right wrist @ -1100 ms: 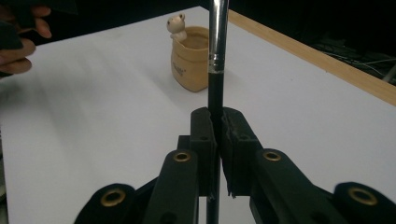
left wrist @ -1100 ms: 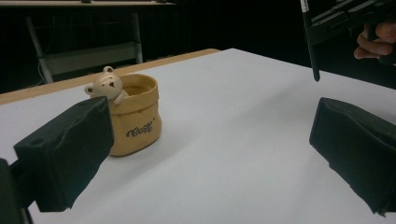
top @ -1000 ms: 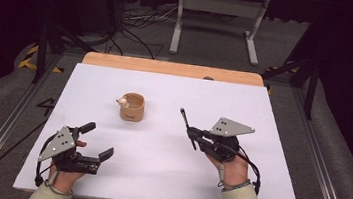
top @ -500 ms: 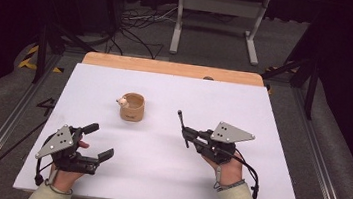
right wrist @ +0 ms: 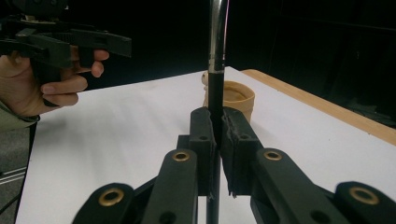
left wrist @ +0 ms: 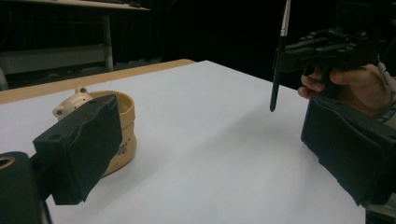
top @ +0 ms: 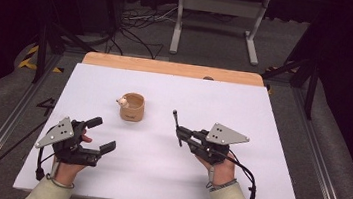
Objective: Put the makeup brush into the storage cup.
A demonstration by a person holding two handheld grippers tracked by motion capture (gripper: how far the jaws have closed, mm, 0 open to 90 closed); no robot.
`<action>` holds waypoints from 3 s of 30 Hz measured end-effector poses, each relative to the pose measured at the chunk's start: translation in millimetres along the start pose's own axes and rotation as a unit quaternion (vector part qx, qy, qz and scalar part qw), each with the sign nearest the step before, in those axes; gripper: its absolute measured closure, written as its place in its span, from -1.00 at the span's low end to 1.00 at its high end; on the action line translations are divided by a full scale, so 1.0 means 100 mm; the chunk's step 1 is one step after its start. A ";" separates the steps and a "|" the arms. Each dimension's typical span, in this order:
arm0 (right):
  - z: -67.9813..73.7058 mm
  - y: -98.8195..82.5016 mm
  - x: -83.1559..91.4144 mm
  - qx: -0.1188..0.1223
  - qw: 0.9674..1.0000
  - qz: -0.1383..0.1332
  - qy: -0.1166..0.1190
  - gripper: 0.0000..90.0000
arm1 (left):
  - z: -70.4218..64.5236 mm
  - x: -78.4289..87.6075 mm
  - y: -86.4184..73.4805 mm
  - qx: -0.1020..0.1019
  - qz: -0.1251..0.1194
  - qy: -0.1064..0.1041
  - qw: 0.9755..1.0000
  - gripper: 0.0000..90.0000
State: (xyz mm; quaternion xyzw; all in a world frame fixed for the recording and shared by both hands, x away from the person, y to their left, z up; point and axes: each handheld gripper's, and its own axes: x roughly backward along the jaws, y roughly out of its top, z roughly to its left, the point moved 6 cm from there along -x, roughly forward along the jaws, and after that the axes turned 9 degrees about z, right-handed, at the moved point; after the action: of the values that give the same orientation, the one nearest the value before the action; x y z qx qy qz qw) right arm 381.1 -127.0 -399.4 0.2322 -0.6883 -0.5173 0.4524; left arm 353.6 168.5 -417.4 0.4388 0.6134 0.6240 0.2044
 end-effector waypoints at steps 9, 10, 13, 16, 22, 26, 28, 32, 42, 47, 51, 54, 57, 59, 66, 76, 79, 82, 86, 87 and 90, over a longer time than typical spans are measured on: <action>0.05 -0.01 -0.03 0.003 1.000 -0.006 0.008 0.85 | -0.06 -0.09 0.17 -0.013 -0.011 -0.020 1.000 -0.80; 0.06 -0.01 -0.04 0.002 1.000 -0.007 0.010 0.85 | -0.08 -0.11 0.18 -0.016 -0.011 -0.024 1.000 -0.77; 0.07 -0.01 -0.04 0.002 1.000 -0.012 0.012 0.85 | -0.12 -0.19 0.23 -0.020 -0.007 -0.037 0.999 -0.74; 0.08 -0.01 -0.05 0.002 1.000 -0.015 0.013 0.85 | -0.18 -0.28 0.27 -0.024 -0.006 -0.050 0.998 -0.73; 0.12 -0.03 -0.08 0.003 1.000 -0.020 0.014 0.85 | -0.28 -0.38 0.38 -0.019 -0.016 -0.075 0.997 -0.61; 0.14 -0.04 -0.10 0.002 1.000 -0.021 0.017 0.85 | -0.31 -0.44 0.41 -0.022 -0.012 -0.079 0.997 -0.61; 0.15 -0.06 -0.11 0.005 1.000 -0.021 0.017 0.85 | -0.34 -0.49 0.42 -0.020 -0.008 -0.081 0.996 -0.59; 0.16 -0.06 -0.12 0.005 1.000 -0.025 0.018 0.85 | -0.37 -0.53 0.45 -0.015 -0.010 -0.090 0.996 -0.55; 0.22 -0.11 -0.18 0.011 1.000 -0.023 0.018 0.85 | -0.47 -0.70 0.49 -0.016 -0.002 -0.114 0.993 -0.42; 0.22 -0.11 -0.18 0.011 0.999 -0.026 0.018 0.85 | -0.49 -0.75 0.49 -0.010 0.000 -0.130 0.991 -0.30; 0.24 -0.12 -0.20 0.010 0.999 -0.026 0.021 0.85 | -0.53 -0.79 0.48 -0.013 0.006 -0.131 0.991 -0.22; 0.26 -0.12 -0.22 0.012 0.999 -0.026 0.024 0.85 | -0.54 -0.83 0.48 -0.015 0.010 -0.128 0.992 -0.17; 0.29 -0.13 -0.24 0.015 0.999 -0.026 0.027 0.85 | -0.55 -0.84 0.48 -0.015 0.012 -0.130 0.991 -0.09; 0.30 -0.12 -0.24 0.021 0.999 -0.027 0.025 0.85 | -0.54 -0.85 0.48 -0.014 0.013 -0.131 0.991 -0.03; 0.31 -0.13 -0.25 0.019 0.999 -0.026 0.028 0.85 | -0.57 -0.89 0.46 -0.015 0.022 -0.134 0.991 0.15; 0.35 -0.13 -0.29 0.021 0.999 -0.025 0.034 0.85 | -0.61 -0.94 0.46 -0.026 0.026 -0.125 0.991 0.63; 0.36 -0.12 -0.29 0.021 0.999 -0.025 0.035 0.85 | -0.61 -0.93 0.46 -0.027 0.026 -0.122 0.992 0.79; 0.36 -0.12 -0.29 0.021 0.999 -0.028 0.036 0.85 | -0.61 -0.93 0.46 -0.025 0.024 -0.119 0.992 0.83; 0.36 -0.12 -0.28 0.021 0.999 -0.028 0.035 0.85 | -0.61 -0.93 0.46 -0.031 0.025 -0.113 0.993 0.84; 0.36 -0.12 -0.28 0.021 0.999 -0.028 0.035 0.85 | -0.62 -0.93 0.46 -0.031 0.025 -0.113 0.993 0.84; 0.36 -0.11 -0.28 0.019 0.999 -0.029 0.036 0.75 | -0.61 -0.92 0.47 -0.035 0.027 -0.105 0.994 0.85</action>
State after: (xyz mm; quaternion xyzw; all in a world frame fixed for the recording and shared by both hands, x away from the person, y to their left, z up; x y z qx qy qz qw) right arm 361.8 -91.0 -422.5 0.2791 -0.6744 -0.5080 0.4575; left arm 367.5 52.2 -392.0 0.5105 0.5546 0.6009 0.2658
